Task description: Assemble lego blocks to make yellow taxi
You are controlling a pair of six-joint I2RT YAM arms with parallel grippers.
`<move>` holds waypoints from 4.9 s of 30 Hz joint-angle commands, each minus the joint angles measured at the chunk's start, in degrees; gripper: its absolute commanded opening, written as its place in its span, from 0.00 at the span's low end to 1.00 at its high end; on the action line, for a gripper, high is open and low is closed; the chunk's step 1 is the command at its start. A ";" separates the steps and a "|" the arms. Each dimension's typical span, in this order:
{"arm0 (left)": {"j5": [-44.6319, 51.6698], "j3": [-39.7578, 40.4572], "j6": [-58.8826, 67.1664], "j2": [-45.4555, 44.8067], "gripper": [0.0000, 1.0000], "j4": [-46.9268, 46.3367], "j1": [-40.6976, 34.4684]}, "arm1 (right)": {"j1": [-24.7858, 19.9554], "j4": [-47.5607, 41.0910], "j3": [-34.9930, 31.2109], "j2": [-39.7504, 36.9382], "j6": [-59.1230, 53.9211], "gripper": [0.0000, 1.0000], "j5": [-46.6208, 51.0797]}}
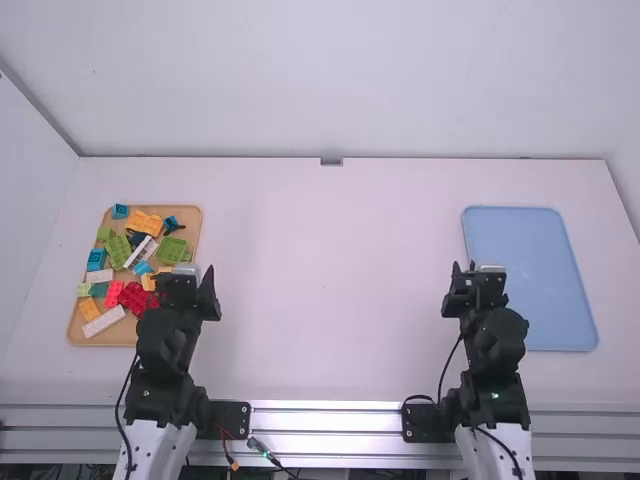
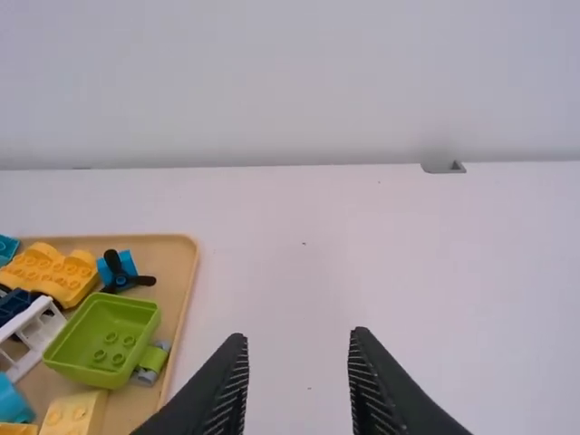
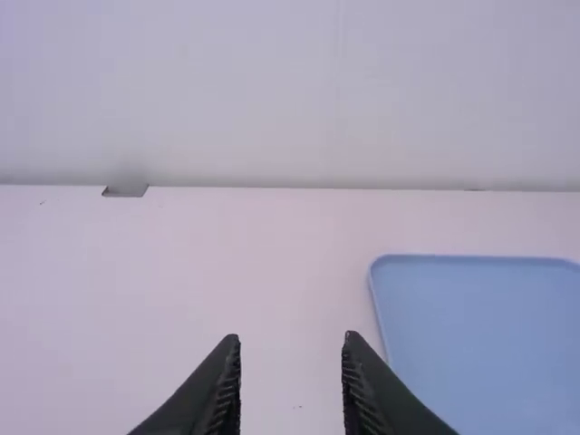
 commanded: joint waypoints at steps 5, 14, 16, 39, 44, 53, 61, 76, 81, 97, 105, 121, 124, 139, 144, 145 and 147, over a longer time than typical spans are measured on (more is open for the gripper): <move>-0.82 6.05 0.78 8.72 0.41 1.92 -0.60 | 0.42 1.69 7.98 9.01 -1.56 0.42 -1.02; -1.37 12.95 -2.38 19.16 0.59 2.05 -0.15 | 1.08 3.22 16.28 20.73 -3.41 0.59 -1.70; -1.46 15.19 -4.75 21.52 0.63 0.70 0.43 | 1.13 3.44 18.16 23.44 -3.84 0.63 -1.83; -2.39 41.00 -12.16 45.25 0.96 0.22 3.78 | 1.81 1.33 33.88 46.22 -7.58 0.95 -0.84; -10.68 51.49 -20.90 50.49 0.98 -9.45 3.87 | 1.87 1.90 35.24 48.17 -7.88 0.98 -0.85; -12.81 76.59 -30.36 71.84 0.99 -33.42 10.58 | 1.90 2.08 35.56 48.65 -7.98 0.99 -0.87; -6.01 97.92 -35.39 94.42 0.99 -50.45 20.31 | 1.88 2.12 35.56 48.65 -7.98 0.99 -0.85; -0.50 113.33 -42.40 118.79 1.00 -63.28 23.52 | 1.90 2.12 35.56 48.65 -7.98 0.99 -1.27; -2.49 111.54 -44.76 119.30 0.96 -61.64 23.78 | 1.88 2.08 35.56 48.65 -7.34 0.99 -1.27; -6.62 105.00 -48.15 119.30 0.88 -54.16 23.89 | 1.99 1.73 35.56 48.63 -7.32 0.99 -1.29; -8.37 104.35 -45.70 119.30 0.86 -51.12 23.89 | 1.97 1.75 35.58 48.63 -7.37 0.99 -1.31; -15.43 100.80 -42.34 119.30 0.90 -46.01 24.33 | 1.97 1.70 35.58 48.63 -7.34 0.99 -1.33; -15.56 100.13 -41.55 119.30 0.89 -44.28 24.33 | 1.99 1.70 35.58 48.63 -7.34 0.99 -1.29; -15.85 96.43 -38.07 119.32 0.91 -38.71 24.33 | 1.99 1.73 35.58 48.63 -7.34 0.99 -3.15; -15.43 96.41 -38.10 119.30 0.90 -39.01 24.33 | 1.97 1.62 35.58 48.63 -7.52 0.99 -4.55; -15.45 96.41 -38.10 119.30 0.89 -38.99 24.35 | 1.99 1.62 35.58 48.63 -7.52 0.99 -4.55; -15.43 96.41 -38.05 119.30 0.88 -38.99 24.33 | 1.97 1.64 35.58 48.63 -7.52 0.99 -4.76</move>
